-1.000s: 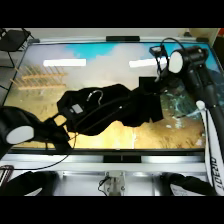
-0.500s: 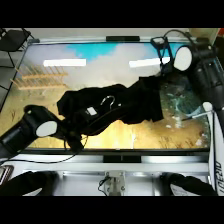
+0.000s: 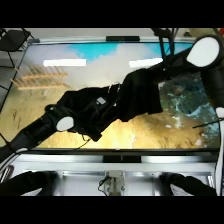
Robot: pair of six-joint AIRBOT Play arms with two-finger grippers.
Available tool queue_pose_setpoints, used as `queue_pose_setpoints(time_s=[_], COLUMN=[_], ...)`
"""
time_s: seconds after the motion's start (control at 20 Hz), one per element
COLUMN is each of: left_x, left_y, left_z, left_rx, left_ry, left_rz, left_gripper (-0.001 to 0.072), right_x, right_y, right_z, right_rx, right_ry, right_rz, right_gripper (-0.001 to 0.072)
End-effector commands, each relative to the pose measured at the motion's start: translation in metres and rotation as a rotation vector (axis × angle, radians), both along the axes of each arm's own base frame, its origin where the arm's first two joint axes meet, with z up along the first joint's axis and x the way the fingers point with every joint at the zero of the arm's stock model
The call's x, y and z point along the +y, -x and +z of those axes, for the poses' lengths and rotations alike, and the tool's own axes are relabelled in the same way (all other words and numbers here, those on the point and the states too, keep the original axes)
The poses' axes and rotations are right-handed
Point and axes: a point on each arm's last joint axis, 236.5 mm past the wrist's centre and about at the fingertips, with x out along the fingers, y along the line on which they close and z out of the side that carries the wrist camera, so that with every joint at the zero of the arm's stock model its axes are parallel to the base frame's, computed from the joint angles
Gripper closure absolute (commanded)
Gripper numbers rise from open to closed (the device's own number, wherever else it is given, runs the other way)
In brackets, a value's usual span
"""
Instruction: Fold the shirts.
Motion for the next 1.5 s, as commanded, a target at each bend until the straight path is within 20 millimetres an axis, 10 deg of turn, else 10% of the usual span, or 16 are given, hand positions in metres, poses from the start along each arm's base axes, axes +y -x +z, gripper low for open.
queue_pose_setpoints(time_s=[0.0,0.15,0.25,0.55,0.7,0.8,1.05,1.45], left_x=[-0.021,-0.023,-0.022,-0.02,-0.02,-0.016,0.012,0.022], left_y=[-0.02,-0.022,-0.021,-0.02,-0.02,-0.018,-0.009,-0.019], left_z=[-0.004,-0.004,-0.004,-0.003,-0.003,-0.005,-0.015,-0.021], left_rx=[-0.042,-0.078,-0.086,-0.092,-0.108,-0.107,-0.036,-0.043], left_ry=[0.073,0.068,0.058,0.047,0.039,0.022,-0.062,-0.084], left_rz=[0.04,-0.022,-0.051,-0.082,-0.122,-0.151,-0.206,-0.24], left_gripper=[0.0665,0.0665,0.0665,0.0664,0.0664,0.0663,0.0664,0.0664], right_x=[0.011,0.006,-0.004,-0.118,-0.217,-0.243,-0.166,-0.106], right_y=[0.014,0.023,0.018,-0.015,-0.03,-0.03,-0.031,-0.035], right_z=[0.01,0.004,0.0,0.053,0.032,0.004,-0.033,-0.109], right_rx=[0.02,0.064,0.048,-0.068,-0.042,-0.049,-0.351,-0.225], right_ry=[-0.052,-0.027,0.016,0.091,0.199,0.357,0.366,0.31], right_rz=[0.036,0.041,0.02,-0.248,-0.36,-0.107,0.864,1.132], right_gripper=[0.064,0.0597,0.008,0.0071,0.0077,0.0077,0.0078,0.015])
